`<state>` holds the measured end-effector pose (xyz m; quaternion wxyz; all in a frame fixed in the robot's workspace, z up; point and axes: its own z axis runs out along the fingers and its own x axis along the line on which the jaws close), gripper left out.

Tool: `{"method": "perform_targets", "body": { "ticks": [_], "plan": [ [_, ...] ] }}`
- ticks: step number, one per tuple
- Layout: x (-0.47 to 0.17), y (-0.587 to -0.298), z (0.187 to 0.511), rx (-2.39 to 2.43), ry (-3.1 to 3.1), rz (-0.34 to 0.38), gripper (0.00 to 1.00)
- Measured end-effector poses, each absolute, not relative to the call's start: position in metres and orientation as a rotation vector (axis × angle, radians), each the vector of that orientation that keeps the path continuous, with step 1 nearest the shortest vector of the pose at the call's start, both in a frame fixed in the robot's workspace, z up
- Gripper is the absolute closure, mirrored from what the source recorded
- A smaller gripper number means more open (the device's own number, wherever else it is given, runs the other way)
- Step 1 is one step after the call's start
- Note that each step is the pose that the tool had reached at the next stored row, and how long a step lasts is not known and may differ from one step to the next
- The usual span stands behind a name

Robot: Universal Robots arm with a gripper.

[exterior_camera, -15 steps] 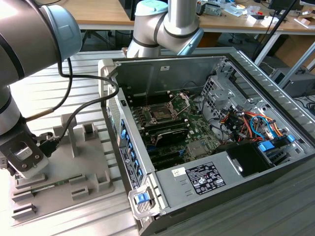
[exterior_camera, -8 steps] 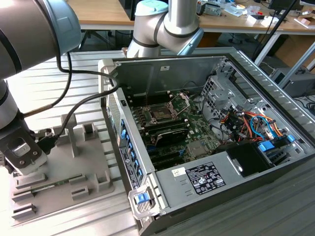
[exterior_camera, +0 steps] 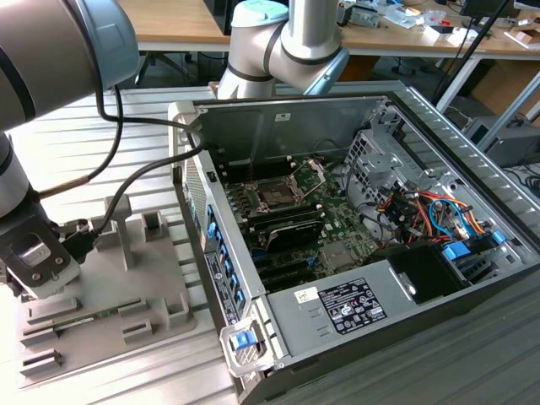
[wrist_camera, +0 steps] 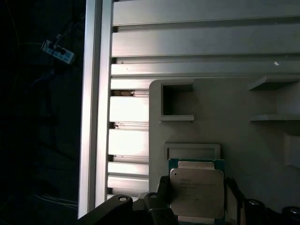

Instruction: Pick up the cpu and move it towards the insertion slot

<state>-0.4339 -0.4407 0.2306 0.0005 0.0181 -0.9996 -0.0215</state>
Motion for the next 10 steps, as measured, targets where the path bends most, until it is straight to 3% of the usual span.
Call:
{"method": "perform_targets", "body": {
  "ticks": [10],
  "plan": [
    [-0.4339, -0.4407, 0.2343, 0.057, -3.139, -0.068, 0.45]
  ]
}}
